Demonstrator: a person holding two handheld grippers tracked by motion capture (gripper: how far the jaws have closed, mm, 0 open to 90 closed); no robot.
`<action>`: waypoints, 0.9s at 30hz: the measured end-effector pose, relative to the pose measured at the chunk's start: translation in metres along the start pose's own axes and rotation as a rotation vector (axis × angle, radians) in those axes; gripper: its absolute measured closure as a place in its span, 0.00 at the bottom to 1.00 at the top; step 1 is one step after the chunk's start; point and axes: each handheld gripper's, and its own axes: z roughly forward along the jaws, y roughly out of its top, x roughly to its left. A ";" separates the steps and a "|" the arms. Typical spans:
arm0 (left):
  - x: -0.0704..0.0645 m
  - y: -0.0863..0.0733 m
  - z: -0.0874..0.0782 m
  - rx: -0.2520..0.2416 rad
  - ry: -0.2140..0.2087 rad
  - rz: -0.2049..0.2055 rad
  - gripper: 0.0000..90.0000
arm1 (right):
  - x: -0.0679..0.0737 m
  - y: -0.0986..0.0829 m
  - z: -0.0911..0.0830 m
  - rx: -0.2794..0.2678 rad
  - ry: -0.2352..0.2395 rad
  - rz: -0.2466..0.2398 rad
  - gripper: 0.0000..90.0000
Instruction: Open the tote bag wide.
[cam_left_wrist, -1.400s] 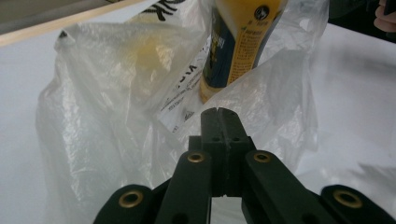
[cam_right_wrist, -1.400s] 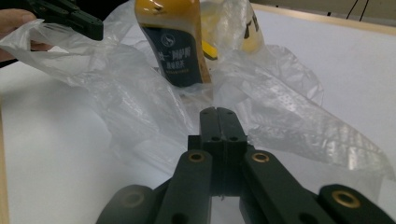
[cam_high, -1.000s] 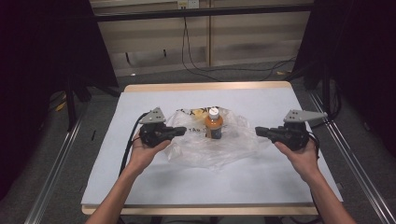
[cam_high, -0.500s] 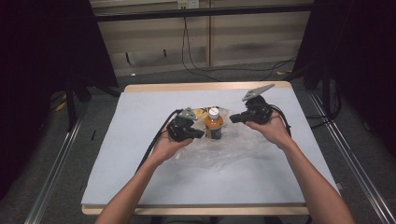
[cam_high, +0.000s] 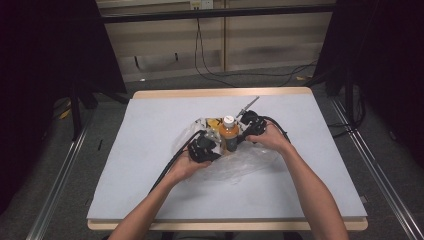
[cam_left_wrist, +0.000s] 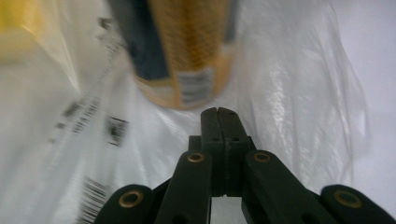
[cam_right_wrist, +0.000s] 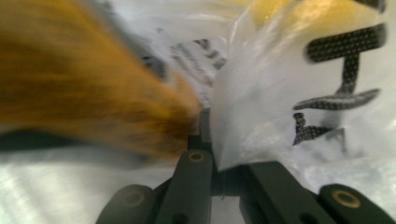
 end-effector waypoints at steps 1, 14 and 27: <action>-0.003 -0.001 0.001 0.005 -0.013 0.004 1.00 | -0.003 0.000 0.002 -0.006 0.019 0.014 1.00; -0.047 -0.020 -0.008 0.008 -0.090 0.090 1.00 | -0.029 0.019 0.006 -0.094 -0.159 0.139 1.00; -0.055 -0.026 -0.015 -0.013 -0.136 0.105 1.00 | -0.043 0.019 0.005 -0.159 -0.351 0.216 1.00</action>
